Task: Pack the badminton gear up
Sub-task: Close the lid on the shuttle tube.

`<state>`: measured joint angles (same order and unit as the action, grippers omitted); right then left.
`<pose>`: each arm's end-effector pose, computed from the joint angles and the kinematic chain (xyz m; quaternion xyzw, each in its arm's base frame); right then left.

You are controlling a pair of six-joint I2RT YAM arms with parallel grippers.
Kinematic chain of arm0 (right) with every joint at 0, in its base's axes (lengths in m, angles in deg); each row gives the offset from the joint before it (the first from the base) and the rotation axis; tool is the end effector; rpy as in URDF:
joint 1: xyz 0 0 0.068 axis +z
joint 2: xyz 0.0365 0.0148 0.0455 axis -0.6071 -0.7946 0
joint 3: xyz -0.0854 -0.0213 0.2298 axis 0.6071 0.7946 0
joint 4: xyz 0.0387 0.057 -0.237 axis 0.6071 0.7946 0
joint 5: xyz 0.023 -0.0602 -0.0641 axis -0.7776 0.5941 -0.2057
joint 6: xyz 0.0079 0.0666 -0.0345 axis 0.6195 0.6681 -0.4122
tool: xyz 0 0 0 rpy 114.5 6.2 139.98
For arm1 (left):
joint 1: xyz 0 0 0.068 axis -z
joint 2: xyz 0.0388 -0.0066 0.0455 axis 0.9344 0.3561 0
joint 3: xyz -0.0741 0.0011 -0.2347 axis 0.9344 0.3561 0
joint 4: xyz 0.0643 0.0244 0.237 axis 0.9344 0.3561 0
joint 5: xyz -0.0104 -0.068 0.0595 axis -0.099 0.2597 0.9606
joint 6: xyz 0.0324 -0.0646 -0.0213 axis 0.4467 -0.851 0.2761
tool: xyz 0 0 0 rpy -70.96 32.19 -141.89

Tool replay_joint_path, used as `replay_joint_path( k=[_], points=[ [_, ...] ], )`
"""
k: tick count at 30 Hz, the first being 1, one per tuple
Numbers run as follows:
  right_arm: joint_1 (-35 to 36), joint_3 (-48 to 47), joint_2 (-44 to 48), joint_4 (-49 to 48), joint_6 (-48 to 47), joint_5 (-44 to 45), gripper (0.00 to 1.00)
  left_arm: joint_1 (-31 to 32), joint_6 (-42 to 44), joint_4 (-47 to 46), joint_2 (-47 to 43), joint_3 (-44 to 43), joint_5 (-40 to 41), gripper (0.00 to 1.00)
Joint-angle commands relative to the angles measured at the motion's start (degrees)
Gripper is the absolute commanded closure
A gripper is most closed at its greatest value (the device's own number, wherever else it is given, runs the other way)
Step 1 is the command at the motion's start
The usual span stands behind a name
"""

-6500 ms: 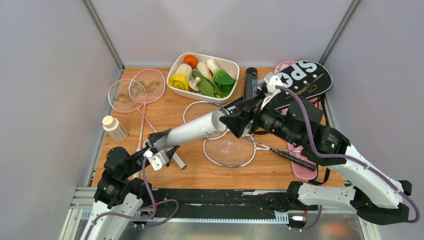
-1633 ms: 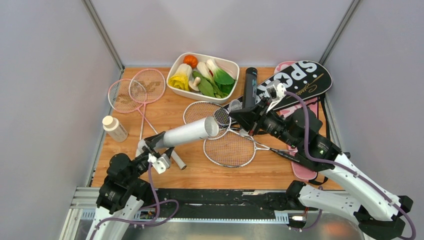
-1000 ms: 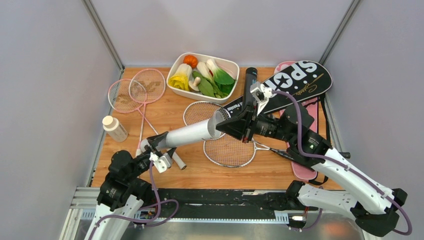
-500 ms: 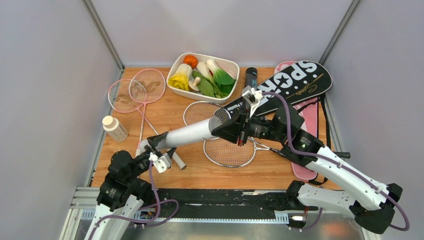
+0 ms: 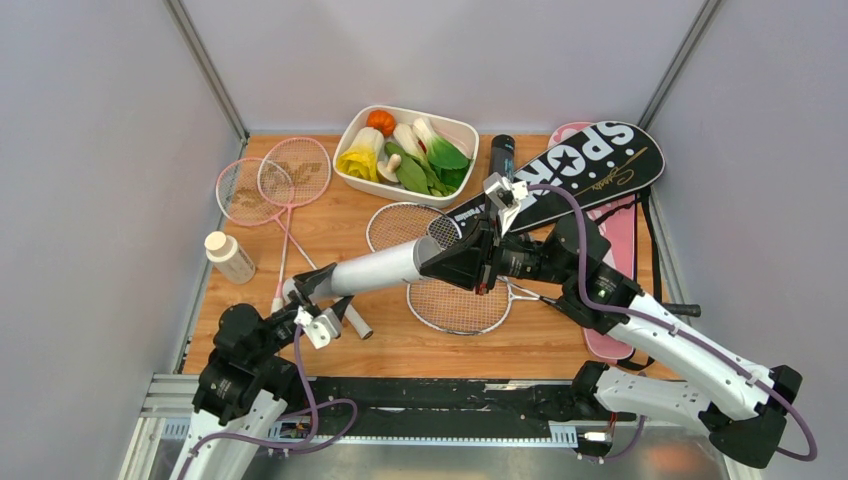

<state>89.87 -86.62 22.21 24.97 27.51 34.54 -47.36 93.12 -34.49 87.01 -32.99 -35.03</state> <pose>0.1180 0.2069 0.3911 -0.2981 0.6068 0.6180 0.4014 0.0869 -0.0674 0.2602 0.5008 0.5246 -0.0793 0.6839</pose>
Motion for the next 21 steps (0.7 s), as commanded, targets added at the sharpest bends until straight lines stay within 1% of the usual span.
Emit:
replay_joint_path(
  k=[1,13,15,16,17,18,19,21],
  points=[
    [0.34,1.35,-0.38,-2.68,1.79,-0.87,1.0,-0.1,-1.57,-6.33,-1.21,-1.9,-2.08,1.0],
    [0.35,2.64,-4.32,-3.55,3.73,-4.49,1.0,-0.08,-1.25,-7.67,-3.07,-0.7,-3.27,1.0],
    [0.32,2.98,-4.53,-3.57,4.21,-4.9,0.99,-0.13,-1.05,-8.01,-3.14,-0.76,-3.46,1.0],
    [0.27,3.04,-4.61,-3.56,4.36,-5.14,0.97,-0.1,-0.97,-8.13,-3.11,-0.8,-3.45,1.0],
    [0.28,3.08,-4.56,-3.56,4.43,-5.28,0.93,-0.14,-0.88,-8.29,-3.09,-0.87,-3.37,1.0],
    [0.25,3.03,-4.43,-3.56,4.42,-5.2,0.87,-0.15,-0.86,-8.31,-3.14,-0.91,-3.32,1.0],
    [0.18,2.91,-4.04,-3.54,4.47,-4.86,0.83,-0.09,-0.92,-8.27,-3.06,-0.95,-2.86,1.0],
    [-0.11,2.45,-2.88,-3.48,4.47,-4.02,0.79,-0.07,-1.7,-8.11,-2.78,-1.06,-1.65,1.0]
  ],
)
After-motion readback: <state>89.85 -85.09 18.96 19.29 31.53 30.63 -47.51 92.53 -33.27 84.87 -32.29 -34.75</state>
